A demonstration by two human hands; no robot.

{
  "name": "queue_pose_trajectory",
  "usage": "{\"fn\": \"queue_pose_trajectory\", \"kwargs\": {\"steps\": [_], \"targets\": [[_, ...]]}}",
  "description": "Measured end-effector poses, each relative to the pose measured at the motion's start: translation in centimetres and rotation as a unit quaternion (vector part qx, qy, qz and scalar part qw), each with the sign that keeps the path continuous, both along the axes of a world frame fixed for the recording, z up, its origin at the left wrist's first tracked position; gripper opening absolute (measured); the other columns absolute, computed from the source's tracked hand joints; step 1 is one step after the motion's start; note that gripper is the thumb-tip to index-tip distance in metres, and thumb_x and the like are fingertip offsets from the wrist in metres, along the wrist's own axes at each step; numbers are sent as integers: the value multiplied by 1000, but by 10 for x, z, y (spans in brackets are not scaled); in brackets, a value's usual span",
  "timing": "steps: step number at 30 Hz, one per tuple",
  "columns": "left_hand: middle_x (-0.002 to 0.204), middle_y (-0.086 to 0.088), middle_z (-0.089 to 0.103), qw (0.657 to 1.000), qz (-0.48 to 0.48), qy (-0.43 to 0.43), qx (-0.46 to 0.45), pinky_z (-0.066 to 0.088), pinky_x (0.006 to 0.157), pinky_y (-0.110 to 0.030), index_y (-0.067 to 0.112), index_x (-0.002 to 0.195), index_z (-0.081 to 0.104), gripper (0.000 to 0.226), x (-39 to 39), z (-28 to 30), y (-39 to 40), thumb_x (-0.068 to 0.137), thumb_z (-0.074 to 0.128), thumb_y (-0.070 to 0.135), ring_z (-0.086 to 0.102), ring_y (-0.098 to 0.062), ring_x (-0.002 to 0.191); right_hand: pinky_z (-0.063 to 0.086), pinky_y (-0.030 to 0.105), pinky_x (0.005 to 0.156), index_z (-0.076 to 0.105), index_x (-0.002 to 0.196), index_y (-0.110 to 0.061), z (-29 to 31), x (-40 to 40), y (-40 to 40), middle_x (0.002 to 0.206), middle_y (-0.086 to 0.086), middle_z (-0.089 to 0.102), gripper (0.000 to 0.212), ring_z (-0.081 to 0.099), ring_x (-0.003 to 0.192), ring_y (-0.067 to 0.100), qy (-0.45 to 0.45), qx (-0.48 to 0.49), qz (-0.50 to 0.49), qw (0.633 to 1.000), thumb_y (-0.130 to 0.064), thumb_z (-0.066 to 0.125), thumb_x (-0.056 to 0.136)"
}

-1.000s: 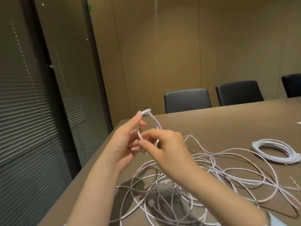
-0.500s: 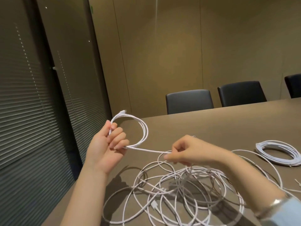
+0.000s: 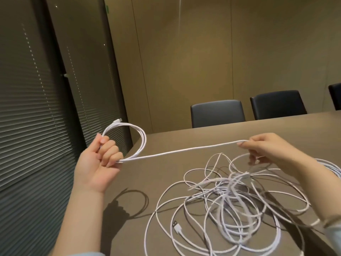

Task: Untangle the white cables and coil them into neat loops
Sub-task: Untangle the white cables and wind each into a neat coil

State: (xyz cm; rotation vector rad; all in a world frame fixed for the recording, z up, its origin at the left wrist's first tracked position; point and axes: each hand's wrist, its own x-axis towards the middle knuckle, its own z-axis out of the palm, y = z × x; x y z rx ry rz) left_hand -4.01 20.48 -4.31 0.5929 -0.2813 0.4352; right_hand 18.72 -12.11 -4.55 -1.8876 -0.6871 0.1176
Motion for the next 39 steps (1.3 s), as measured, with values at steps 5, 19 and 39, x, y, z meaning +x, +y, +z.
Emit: {"fn": "queue_pose_trajectory", "kwargs": {"steps": [5, 19, 39], "targets": [[56, 0, 34, 996, -75, -23, 33, 34, 49, -29, 5, 79, 61, 51, -3, 0, 13, 106, 31, 36, 29, -15, 47, 52, 44, 80, 65, 99, 4, -4, 14, -19, 71, 12, 49, 24, 51, 65, 25, 127, 84, -67, 986, -18, 65, 89], [44, 7, 22, 966, 148, 142, 157, 16, 35, -16, 17, 67, 45, 40, 29, 11, -60, 101, 41, 37, 20, -3, 33, 16, 24, 49, 56, 85, -10, 23, -61, 49, 56, -3, 32, 54, 25, 45, 10, 143, 63, 114, 981, -55, 31, 100], [46, 5, 21, 927, 245, 163, 233, 12, 38, -19, 12, 75, 50, 36, 53, 12, -119, 104, 41, 32, 16, -5, 34, 25, 22, 44, 59, 88, -14, 0, -120, 82, 58, -2, 33, 24, 28, 45, 11, 117, -128, 378, 909, -34, 51, 95]]}}
